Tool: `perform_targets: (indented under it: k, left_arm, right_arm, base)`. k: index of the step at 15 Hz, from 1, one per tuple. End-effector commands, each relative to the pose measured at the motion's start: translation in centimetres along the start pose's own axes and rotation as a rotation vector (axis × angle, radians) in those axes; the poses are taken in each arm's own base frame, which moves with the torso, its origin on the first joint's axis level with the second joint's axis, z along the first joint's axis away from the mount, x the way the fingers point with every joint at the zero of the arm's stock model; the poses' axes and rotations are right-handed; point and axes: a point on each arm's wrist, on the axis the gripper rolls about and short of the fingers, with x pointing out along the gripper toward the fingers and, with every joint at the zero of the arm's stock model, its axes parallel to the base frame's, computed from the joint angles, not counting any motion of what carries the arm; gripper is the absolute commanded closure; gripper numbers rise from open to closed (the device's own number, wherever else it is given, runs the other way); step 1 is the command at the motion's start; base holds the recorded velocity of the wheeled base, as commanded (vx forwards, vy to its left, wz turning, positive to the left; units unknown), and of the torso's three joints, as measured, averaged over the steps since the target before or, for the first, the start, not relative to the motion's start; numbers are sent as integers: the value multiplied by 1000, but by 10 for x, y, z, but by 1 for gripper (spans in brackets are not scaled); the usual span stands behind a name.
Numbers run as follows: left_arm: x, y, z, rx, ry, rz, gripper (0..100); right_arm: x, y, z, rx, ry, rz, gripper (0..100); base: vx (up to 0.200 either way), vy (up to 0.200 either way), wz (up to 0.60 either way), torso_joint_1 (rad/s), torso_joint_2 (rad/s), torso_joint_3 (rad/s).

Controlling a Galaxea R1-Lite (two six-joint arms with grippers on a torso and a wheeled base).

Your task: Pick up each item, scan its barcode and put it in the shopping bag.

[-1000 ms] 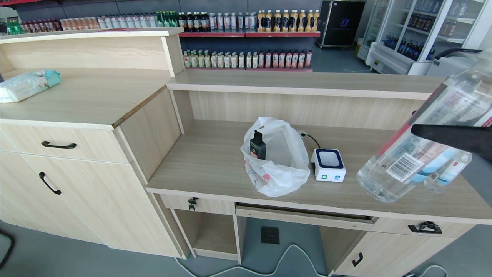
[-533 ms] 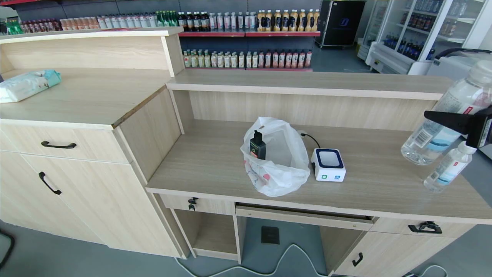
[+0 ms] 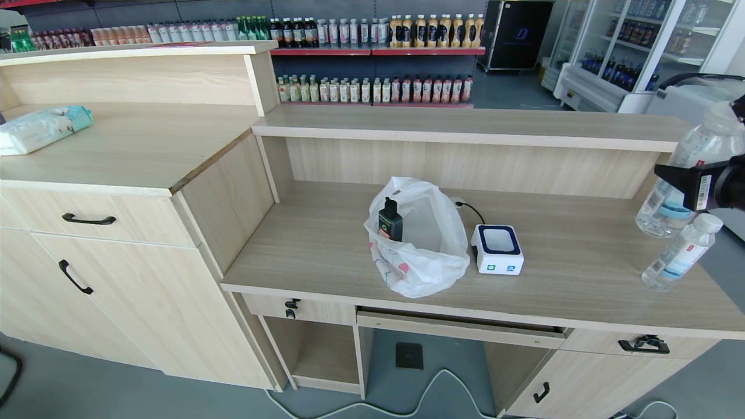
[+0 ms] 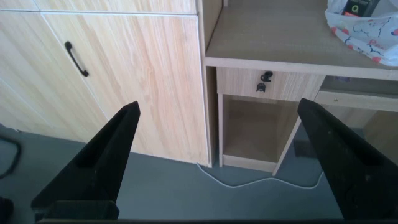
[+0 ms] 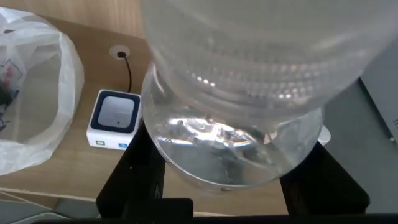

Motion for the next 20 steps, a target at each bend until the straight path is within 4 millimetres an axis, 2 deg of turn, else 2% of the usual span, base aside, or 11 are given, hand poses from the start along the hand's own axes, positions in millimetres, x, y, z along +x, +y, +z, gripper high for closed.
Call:
perform_targets:
  k: [1,8,15,20]
  left_arm:
    - [0,0,0,0,0,1,0]
    - [0,0,0,0,0,1,0]
    - [0,0,0,0,0,1,0]
    - [0,0,0,0,0,1,0]
  right_arm:
    - [16,1,-13,-2,21,-2,100]
    - [53,-12,-32,-123,27,-60,100]
    - [84,-46,-76,-420,83,-156,100]
    - [100,-51,-104,-609,15,-4,100]
  base:
    - [0,0,600,2,2,2]
    - [0,0,600,2,6,2]
    - [0,0,0,0,0,0]
    - [0,0,0,0,0,0]
